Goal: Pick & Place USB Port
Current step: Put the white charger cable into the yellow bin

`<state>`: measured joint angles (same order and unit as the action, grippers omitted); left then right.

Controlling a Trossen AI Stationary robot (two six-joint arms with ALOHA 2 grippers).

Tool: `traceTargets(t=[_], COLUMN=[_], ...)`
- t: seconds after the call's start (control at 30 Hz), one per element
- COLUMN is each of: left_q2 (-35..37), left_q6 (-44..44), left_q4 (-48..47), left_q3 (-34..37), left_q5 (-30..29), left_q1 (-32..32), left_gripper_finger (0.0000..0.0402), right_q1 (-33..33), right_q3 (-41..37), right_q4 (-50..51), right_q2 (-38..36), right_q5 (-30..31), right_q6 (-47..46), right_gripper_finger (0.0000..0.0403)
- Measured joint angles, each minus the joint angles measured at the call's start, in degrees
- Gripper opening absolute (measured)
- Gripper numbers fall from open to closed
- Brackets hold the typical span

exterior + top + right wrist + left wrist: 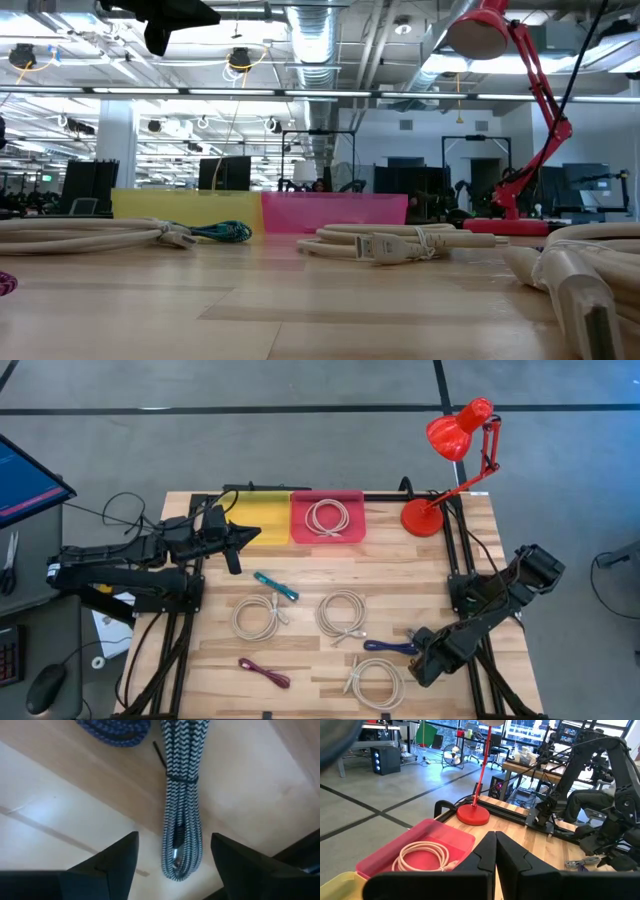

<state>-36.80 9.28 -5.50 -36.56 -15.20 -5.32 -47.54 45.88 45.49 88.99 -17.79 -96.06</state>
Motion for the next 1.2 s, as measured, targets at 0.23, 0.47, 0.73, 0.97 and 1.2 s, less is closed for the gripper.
traceTargets(t=[0.23,0.47,0.73,0.97,1.2], left_q2=[0.0,0.0,0.0,0.0,0.0], left_q6=[0.0,0.0,0.0,0.0,0.0], left_q4=[0.0,0.0,0.0,0.0,0.0], left_q3=[0.0,0.0,0.0,0.0,0.0], left_q5=[0.0,0.0,0.0,0.0,0.0], left_q1=[0.0,0.0,0.0,0.0,0.0], left_gripper_finger=[0.0006,0.0006,0.0006,0.0006,0.0006], right_q1=[-1.3,-1.6,-2.8,-3.5,-2.1], right_q3=[-1.2,-1.2,0.3,3.1,7.4], right_q4=[-2.3,-2.9,0.6,8.6,21.0], right_q2=[0.0,-0.1,-2.9,-9.7,-17.0], right_q5=[0.1,0.6,4.0,7.5,16.5], right_q6=[-0.8,-0.9,-0.9,-1.5,-1.5], right_gripper_finger=[0.0116,0.0016,0.0016,0.0016,0.0016])
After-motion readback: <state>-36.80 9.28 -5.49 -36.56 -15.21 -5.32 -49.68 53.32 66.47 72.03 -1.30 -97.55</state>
